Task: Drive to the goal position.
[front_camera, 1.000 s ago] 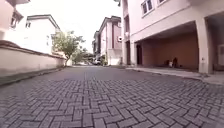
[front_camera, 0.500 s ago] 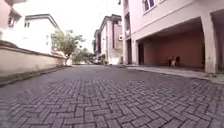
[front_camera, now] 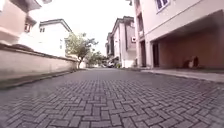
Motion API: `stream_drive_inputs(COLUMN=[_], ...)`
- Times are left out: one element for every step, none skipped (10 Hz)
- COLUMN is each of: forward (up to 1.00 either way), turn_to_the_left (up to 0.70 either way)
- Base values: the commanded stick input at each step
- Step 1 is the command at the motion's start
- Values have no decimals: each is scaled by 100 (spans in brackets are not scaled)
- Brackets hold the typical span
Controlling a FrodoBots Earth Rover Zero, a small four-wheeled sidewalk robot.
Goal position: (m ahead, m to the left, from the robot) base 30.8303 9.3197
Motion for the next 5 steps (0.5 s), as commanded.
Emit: stream_drive_inputs(forward=[70,70,70,70,70], turn_to_the_left=[0,0,0,0,0])
